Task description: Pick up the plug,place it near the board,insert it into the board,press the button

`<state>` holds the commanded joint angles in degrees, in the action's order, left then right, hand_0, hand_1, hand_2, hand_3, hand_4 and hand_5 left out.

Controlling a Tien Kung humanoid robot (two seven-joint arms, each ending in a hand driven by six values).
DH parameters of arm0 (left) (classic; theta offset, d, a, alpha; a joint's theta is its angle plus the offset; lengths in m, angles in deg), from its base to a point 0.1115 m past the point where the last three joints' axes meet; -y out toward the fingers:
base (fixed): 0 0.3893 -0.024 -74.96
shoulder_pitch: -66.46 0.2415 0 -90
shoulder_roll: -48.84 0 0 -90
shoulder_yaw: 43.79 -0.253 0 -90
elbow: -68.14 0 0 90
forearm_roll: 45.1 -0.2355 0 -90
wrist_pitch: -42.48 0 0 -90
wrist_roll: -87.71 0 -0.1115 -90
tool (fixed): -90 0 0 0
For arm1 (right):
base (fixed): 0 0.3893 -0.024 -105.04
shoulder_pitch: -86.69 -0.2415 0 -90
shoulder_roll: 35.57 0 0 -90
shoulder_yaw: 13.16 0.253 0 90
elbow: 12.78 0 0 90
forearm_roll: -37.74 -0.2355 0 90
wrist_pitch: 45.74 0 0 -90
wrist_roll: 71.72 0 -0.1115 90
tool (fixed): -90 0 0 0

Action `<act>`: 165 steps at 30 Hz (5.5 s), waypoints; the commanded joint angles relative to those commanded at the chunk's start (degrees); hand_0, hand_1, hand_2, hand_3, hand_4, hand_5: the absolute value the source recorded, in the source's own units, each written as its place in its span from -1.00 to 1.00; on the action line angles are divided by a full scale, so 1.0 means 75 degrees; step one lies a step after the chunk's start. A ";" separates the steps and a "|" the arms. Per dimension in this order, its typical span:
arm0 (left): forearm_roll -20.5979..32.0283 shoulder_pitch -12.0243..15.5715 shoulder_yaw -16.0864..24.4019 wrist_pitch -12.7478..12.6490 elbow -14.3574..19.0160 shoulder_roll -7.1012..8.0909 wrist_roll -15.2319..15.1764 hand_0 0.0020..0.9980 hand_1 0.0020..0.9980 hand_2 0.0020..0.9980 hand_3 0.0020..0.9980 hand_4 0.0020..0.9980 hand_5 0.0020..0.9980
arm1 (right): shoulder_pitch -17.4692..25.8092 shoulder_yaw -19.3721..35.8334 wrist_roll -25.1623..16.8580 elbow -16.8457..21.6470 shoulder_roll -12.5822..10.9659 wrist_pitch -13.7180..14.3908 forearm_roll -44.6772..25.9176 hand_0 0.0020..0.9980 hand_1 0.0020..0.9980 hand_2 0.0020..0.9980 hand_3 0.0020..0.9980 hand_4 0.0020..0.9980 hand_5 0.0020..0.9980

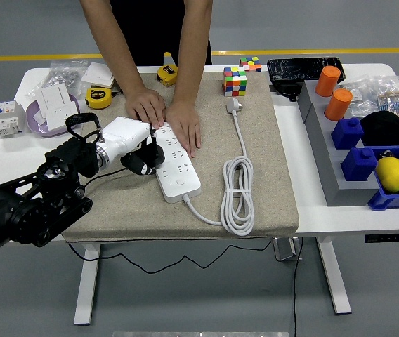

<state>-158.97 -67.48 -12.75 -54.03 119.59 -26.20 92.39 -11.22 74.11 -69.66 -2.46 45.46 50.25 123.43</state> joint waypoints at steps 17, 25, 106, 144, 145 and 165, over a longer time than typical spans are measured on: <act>-0.0081 0.0006 0.0016 0.0204 0.0103 0.0037 0.0172 0.46 0.58 0.43 0.45 1.00 -0.30 | 0.0011 0.0060 -0.0032 0.0000 -0.0003 0.0063 0.0104 1.00 0.76 0.58 0.70 1.00 0.75; -0.0053 0.0045 0.0066 0.0229 0.0114 0.0077 0.0205 0.43 0.56 0.41 0.44 1.00 -0.29 | 0.0005 0.0075 -0.0049 0.0000 0.0002 0.0085 0.0113 1.00 0.76 0.58 0.69 1.00 0.72; -0.0618 -0.0065 -0.0184 -0.0126 -0.0334 -0.0038 0.0215 -0.46 -0.68 -0.60 -0.49 0.81 -0.30 | -0.0065 0.0090 -0.0094 0.0000 -0.0041 0.0085 0.0096 1.00 0.77 0.57 0.68 1.00 0.64; -0.0696 0.0155 0.0397 0.0636 0.0669 0.0324 0.0476 0.32 0.52 0.45 0.58 1.00 -0.10 | -0.0084 0.0159 -0.0066 0.0000 -0.0047 0.0048 0.0038 1.00 0.77 0.57 0.68 1.00 0.62; -0.0698 0.0209 0.0521 0.0734 0.0754 0.0360 0.0515 0.32 0.52 0.45 0.58 1.00 -0.10 | -0.0080 0.0167 -0.0064 0.0000 -0.0045 0.0049 0.0046 1.00 0.77 0.57 0.68 1.00 0.62; 0.3733 0.4366 0.4906 -0.0270 0.4358 -0.1022 0.0051 0.83 0.87 0.77 0.76 0.95 1.00 | 0.0075 0.0287 -0.0118 0.0000 0.0046 0.0086 0.0099 1.00 0.76 0.57 0.68 1.00 0.61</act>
<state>-130.97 -34.74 24.05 -56.06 152.28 -33.87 92.77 -10.66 76.26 -70.54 -2.46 45.81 50.89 124.17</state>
